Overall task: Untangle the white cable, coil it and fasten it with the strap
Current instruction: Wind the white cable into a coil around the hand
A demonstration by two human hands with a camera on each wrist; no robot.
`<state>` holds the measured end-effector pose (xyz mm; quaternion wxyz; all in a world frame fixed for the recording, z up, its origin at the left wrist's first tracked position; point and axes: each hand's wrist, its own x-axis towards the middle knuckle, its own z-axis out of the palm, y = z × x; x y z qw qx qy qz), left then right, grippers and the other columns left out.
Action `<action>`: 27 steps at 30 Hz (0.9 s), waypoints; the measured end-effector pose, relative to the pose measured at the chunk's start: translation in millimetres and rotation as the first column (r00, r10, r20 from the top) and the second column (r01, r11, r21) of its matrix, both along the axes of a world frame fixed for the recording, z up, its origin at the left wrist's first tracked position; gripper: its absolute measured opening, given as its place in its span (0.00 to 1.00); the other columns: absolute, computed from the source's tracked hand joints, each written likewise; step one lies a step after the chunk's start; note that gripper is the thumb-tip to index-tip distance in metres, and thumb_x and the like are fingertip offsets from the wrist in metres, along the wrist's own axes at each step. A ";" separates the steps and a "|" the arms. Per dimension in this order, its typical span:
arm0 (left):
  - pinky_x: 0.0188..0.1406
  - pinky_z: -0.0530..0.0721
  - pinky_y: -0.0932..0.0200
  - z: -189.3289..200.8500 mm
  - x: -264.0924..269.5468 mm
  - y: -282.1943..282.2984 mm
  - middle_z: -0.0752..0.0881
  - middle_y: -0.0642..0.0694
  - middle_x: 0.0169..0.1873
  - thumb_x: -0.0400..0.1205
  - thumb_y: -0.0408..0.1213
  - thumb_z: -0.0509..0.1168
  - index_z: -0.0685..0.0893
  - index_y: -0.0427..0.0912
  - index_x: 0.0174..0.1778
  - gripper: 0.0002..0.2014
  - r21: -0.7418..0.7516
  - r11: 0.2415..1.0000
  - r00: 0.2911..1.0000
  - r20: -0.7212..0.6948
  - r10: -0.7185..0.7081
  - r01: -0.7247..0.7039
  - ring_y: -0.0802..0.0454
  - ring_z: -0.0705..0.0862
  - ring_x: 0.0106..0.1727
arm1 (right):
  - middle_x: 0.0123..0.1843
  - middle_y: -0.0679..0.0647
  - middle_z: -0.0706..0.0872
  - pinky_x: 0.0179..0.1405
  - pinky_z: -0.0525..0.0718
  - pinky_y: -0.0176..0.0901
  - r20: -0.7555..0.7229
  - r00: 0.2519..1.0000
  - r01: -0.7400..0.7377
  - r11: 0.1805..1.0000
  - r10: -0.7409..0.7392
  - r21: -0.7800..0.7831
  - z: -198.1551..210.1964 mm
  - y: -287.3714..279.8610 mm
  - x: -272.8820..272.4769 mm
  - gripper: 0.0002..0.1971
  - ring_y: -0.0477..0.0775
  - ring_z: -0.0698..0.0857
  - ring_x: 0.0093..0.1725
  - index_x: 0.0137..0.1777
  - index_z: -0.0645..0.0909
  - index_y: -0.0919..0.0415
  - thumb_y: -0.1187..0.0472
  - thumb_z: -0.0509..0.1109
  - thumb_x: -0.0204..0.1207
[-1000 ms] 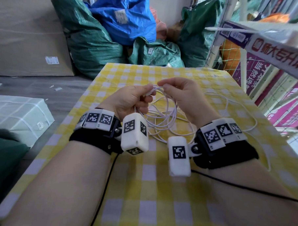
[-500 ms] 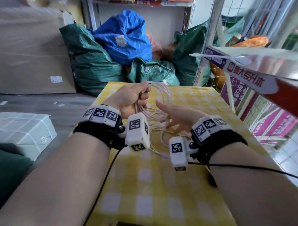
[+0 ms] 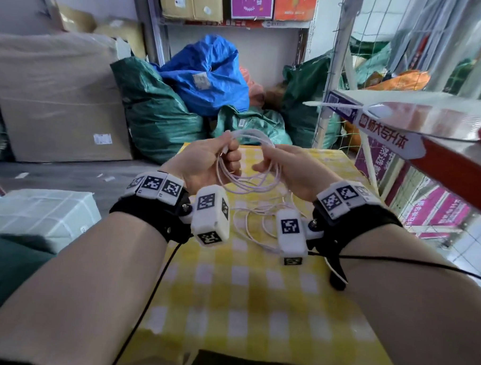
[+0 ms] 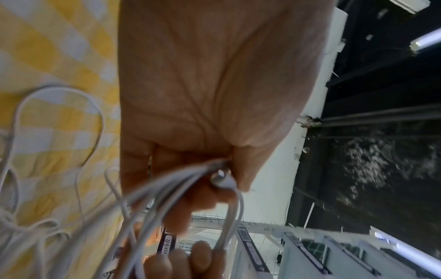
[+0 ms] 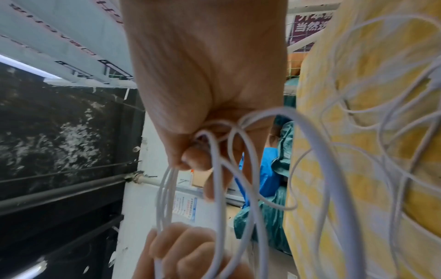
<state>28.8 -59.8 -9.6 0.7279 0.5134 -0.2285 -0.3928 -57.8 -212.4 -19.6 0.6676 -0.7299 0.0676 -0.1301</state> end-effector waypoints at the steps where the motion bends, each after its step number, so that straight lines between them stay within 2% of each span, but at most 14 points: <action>1: 0.33 0.75 0.62 4.0 -2.8 5.1 0.74 0.50 0.22 0.87 0.47 0.47 0.70 0.44 0.33 0.19 0.014 1.000 1.000 0.017 -0.008 0.008 0.54 0.74 0.24 | 0.22 0.49 0.81 0.41 0.81 0.40 0.026 1.000 -0.015 0.999 0.014 0.032 7.6 1.2 -5.2 0.15 0.52 0.85 0.34 0.34 0.73 0.61 0.59 0.61 0.84; 3: 0.38 0.79 0.60 13.4 -10.9 15.0 0.78 0.48 0.25 0.86 0.45 0.50 0.74 0.42 0.33 0.18 0.093 0.995 0.994 0.092 -0.054 0.046 0.53 0.79 0.27 | 0.19 0.47 0.74 0.36 0.81 0.41 0.053 0.998 -0.018 1.000 0.018 0.005 20.5 4.5 -14.6 0.15 0.48 0.83 0.26 0.36 0.72 0.59 0.58 0.59 0.85; 6: 0.45 0.77 0.55 36.0 -28.9 23.6 0.80 0.47 0.25 0.82 0.40 0.61 0.78 0.39 0.40 0.09 0.220 0.975 0.963 0.252 -0.093 0.036 0.51 0.82 0.28 | 0.17 0.42 0.70 0.34 0.80 0.44 0.046 0.998 -0.026 0.971 0.038 -0.239 37.1 14.0 -28.8 0.14 0.45 0.75 0.20 0.37 0.71 0.59 0.58 0.58 0.86; 7: 0.43 0.77 0.55 44.2 -35.4 24.5 0.79 0.48 0.24 0.80 0.40 0.64 0.79 0.39 0.42 0.07 0.253 0.967 0.949 0.299 -0.105 0.027 0.52 0.80 0.26 | 0.18 0.42 0.70 0.32 0.80 0.44 0.036 0.998 -0.037 0.945 0.051 -0.326 42.9 19.2 -34.1 0.13 0.46 0.74 0.21 0.38 0.72 0.60 0.58 0.59 0.85; 9: 0.30 0.75 0.61 58.9 -47.6 25.3 0.72 0.50 0.21 0.82 0.42 0.64 0.82 0.40 0.44 0.09 0.329 0.944 0.920 0.361 -0.151 0.026 0.55 0.70 0.22 | 0.22 0.47 0.70 0.30 0.79 0.42 0.031 0.997 -0.055 0.899 0.076 -0.434 55.4 30.8 -45.8 0.12 0.48 0.72 0.24 0.42 0.74 0.63 0.57 0.60 0.84; 11: 0.16 0.66 0.67 69.5 -57.3 25.6 0.64 0.53 0.17 0.85 0.48 0.57 0.78 0.42 0.38 0.15 0.400 0.916 0.906 0.381 -0.184 0.018 0.59 0.61 0.17 | 0.26 0.52 0.71 0.28 0.79 0.39 0.025 0.993 -0.093 0.888 0.117 -0.451 65.7 38.6 -56.2 0.12 0.48 0.72 0.26 0.44 0.76 0.64 0.56 0.61 0.84; 12: 0.13 0.62 0.68 73.9 -61.2 26.5 0.62 0.54 0.15 0.86 0.50 0.55 0.75 0.43 0.35 0.18 0.417 0.909 0.902 0.391 -0.183 0.004 0.60 0.59 0.15 | 0.27 0.53 0.74 0.28 0.78 0.38 0.009 0.992 -0.110 0.878 0.128 -0.465 70.0 40.2 -61.2 0.12 0.48 0.74 0.26 0.44 0.77 0.63 0.56 0.62 0.83; 15: 0.12 0.58 0.68 83.7 -66.3 35.4 0.60 0.55 0.14 0.86 0.51 0.53 0.69 0.44 0.30 0.20 0.380 0.920 0.900 0.429 -0.085 -0.094 0.60 0.57 0.14 | 0.35 0.52 0.86 0.26 0.77 0.35 -0.100 0.988 -0.153 0.821 0.117 -0.550 78.1 36.1 -76.5 0.08 0.48 0.81 0.31 0.43 0.80 0.58 0.55 0.66 0.81; 18: 0.12 0.60 0.68 89.2 -63.1 47.4 0.60 0.55 0.14 0.86 0.51 0.54 0.68 0.45 0.29 0.21 0.321 0.933 0.900 0.437 0.005 -0.161 0.59 0.56 0.14 | 0.32 0.42 0.87 0.25 0.72 0.32 -0.149 0.987 -0.146 0.740 0.062 -0.656 80.6 28.0 -88.5 0.09 0.40 0.76 0.26 0.45 0.84 0.54 0.49 0.69 0.78; 20: 0.11 0.60 0.67 90.9 -59.0 56.1 0.59 0.55 0.14 0.86 0.51 0.54 0.68 0.45 0.28 0.21 0.301 0.930 0.900 0.432 0.065 -0.212 0.59 0.56 0.14 | 0.36 0.43 0.89 0.29 0.72 0.34 -0.126 0.992 -0.080 0.686 -0.017 -0.723 80.4 21.2 -92.9 0.14 0.36 0.77 0.26 0.48 0.86 0.52 0.44 0.68 0.76; 23: 0.10 0.59 0.68 91.6 -51.8 68.8 0.59 0.55 0.13 0.86 0.50 0.54 0.66 0.45 0.28 0.21 0.282 0.915 0.896 0.416 0.155 -0.289 0.58 0.55 0.13 | 0.44 0.51 0.91 0.39 0.78 0.40 -0.135 0.977 -0.019 0.566 -0.164 -0.824 79.0 9.9 -97.1 0.16 0.47 0.82 0.36 0.48 0.88 0.57 0.45 0.66 0.79; 25: 0.09 0.59 0.68 91.4 -48.3 75.1 0.59 0.54 0.12 0.86 0.50 0.54 0.66 0.45 0.28 0.21 0.269 0.910 0.897 0.397 0.193 -0.315 0.58 0.55 0.12 | 0.46 0.52 0.90 0.39 0.79 0.38 -0.205 0.942 -0.057 0.476 -0.264 -0.878 78.7 5.4 -98.8 0.13 0.48 0.82 0.38 0.50 0.89 0.59 0.53 0.66 0.80; 26: 0.09 0.59 0.68 91.4 -48.2 77.1 0.59 0.54 0.13 0.86 0.50 0.54 0.66 0.45 0.28 0.21 0.270 0.911 0.901 0.388 0.193 -0.311 0.58 0.55 0.12 | 0.48 0.53 0.90 0.43 0.81 0.39 -0.234 0.921 -0.086 0.424 -0.310 -0.902 79.1 5.6 -99.5 0.11 0.49 0.84 0.42 0.53 0.89 0.58 0.59 0.66 0.79; 27: 0.09 0.59 0.68 91.8 -48.9 78.3 0.59 0.54 0.13 0.87 0.50 0.53 0.66 0.45 0.28 0.21 0.274 0.914 0.905 0.387 0.180 -0.299 0.58 0.54 0.13 | 0.54 0.53 0.89 0.52 0.83 0.42 -0.254 0.906 -0.114 0.385 -0.338 -0.916 80.8 7.1 -99.4 0.12 0.51 0.85 0.50 0.57 0.88 0.57 0.65 0.67 0.77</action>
